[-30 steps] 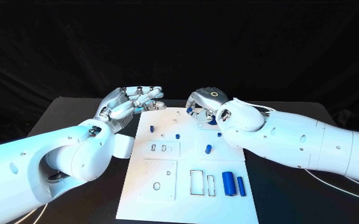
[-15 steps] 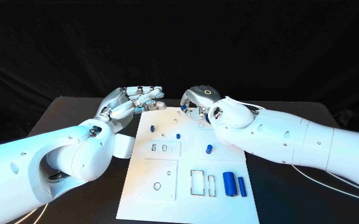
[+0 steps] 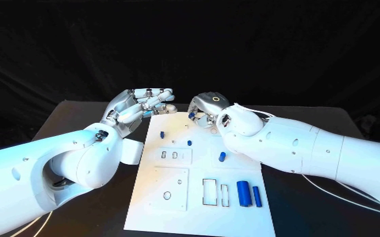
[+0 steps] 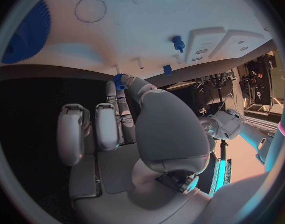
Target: Assemble the parts on the task board
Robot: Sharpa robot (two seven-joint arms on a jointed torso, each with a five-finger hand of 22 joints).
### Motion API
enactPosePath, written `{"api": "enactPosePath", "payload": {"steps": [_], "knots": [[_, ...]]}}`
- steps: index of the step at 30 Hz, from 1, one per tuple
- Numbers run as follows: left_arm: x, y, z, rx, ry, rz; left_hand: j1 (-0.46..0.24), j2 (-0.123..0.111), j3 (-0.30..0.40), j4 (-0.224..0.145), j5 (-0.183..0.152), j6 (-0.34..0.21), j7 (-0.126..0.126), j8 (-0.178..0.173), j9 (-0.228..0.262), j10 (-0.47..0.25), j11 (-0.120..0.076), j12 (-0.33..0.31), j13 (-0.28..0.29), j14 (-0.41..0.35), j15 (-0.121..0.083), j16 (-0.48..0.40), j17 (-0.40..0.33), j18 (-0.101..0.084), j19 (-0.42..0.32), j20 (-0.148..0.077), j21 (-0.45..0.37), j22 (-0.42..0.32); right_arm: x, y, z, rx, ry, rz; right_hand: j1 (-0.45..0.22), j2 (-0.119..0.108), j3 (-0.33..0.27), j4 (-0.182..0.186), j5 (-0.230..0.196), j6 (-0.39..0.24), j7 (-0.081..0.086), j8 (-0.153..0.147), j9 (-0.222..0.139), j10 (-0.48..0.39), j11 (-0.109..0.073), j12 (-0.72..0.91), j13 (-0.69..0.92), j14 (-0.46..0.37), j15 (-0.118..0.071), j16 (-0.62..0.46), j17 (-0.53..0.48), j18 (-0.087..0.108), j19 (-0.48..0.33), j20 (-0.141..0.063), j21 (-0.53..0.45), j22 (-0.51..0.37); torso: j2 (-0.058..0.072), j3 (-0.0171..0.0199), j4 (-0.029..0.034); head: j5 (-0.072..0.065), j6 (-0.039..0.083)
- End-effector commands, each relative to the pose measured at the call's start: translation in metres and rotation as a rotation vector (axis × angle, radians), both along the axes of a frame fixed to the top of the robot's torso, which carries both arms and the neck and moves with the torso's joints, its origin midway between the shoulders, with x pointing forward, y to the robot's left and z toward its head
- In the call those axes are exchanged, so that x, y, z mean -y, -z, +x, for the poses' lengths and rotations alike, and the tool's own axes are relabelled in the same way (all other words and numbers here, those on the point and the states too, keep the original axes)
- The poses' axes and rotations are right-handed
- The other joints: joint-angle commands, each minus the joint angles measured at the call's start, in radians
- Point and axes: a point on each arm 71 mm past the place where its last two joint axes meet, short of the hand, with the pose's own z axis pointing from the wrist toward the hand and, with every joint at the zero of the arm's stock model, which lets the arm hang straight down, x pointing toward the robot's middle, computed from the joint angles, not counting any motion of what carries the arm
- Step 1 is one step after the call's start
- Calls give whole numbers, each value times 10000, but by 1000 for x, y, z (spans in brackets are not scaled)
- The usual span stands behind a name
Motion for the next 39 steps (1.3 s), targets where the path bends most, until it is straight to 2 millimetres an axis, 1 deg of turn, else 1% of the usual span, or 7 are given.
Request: {"api": "enactPosePath", "payload": {"steps": [1, 8, 12, 24, 27, 39], "knots": [[2, -2, -1, 88, 180, -87, -6, 120, 57, -2, 4, 10, 34, -58, 3, -48, -6, -12, -7, -82, -16, -33, 6, 115, -75, 14, -61, -17, -2, 2, 0, -102, -101, -76, -29, -86, 53, -2, 38, 56, 20, 48, 17, 73, -21, 69, 4, 414, -37, 36, 3, -50, 93, 28, 21, 2, -2, -5, 2, -5, -8], [2, -3, -1, 111, 179, -87, -6, 120, 57, -2, 4, 10, 34, -58, 3, -48, -6, -12, -7, -82, -16, -33, 6, 115, -75, 14, -61, -17, -6, 6, 2, -204, -62, -144, -40, -98, 56, -1, 40, 42, 22, 38, 20, 70, -18, 62, 0, 415, -35, 45, 14, -52, 96, 30, 28, 14, 2, -1, -6, 1, 1], [2, -3, -1, 117, 188, -89, -6, 120, 57, -2, 4, 10, 34, -58, 3, -48, -6, -12, -7, -82, -16, -33, 6, 115, -75, 14, -61, -17, -7, 9, 5, -238, 31, -195, -51, -104, 57, 4, 41, 32, 25, 29, 22, 69, -15, 57, -2, 415, -33, 44, 11, -49, 90, 31, 19, 1, 10, -6, 13, -24, 22], [2, -5, -1, 131, 194, -81, -9, 117, 59, -4, 3, 8, 37, -61, 3, -51, -3, -12, -6, -94, -13, -42, 5, 115, -84, 18, -66, -21, -7, 11, 8, -315, 180, -322, -108, -141, 69, 26, 39, -27, 42, -18, 35, 29, 3, 14, -23, 408, -17, 43, 4, -33, 53, 41, -31, -70, 14, 1, -8, 5, -2], [2, -5, 0, 131, 194, -79, -9, 117, 59, -4, 3, 8, 37, -61, 3, -51, -3, -12, -6, -94, -13, -42, 5, 115, -84, 18, -66, -21, -6, 11, 8, -305, 212, -338, -128, -166, 83, 29, 39, -57, 52, -44, 45, -19, 19, -23, -38, 399, -5, 31, -15, -22, 27, 50, -68, -119, 17, 10, -2, 12, -11], [1, -5, 0, 132, 183, -71, -11, 117, 62, -6, 3, 6, 39, -64, 3, -56, 0, -12, -6, -104, -9, -51, 5, 115, -93, 22, -72, -26, -1, 11, 9, -287, 309, -385, -129, -168, 93, 28, 41, -59, 53, -49, 51, -28, 23, -32, -42, 401, -2, 49, 11, -25, 29, 54, -60, -106, 15, 9, -7, 23, -39]]}}
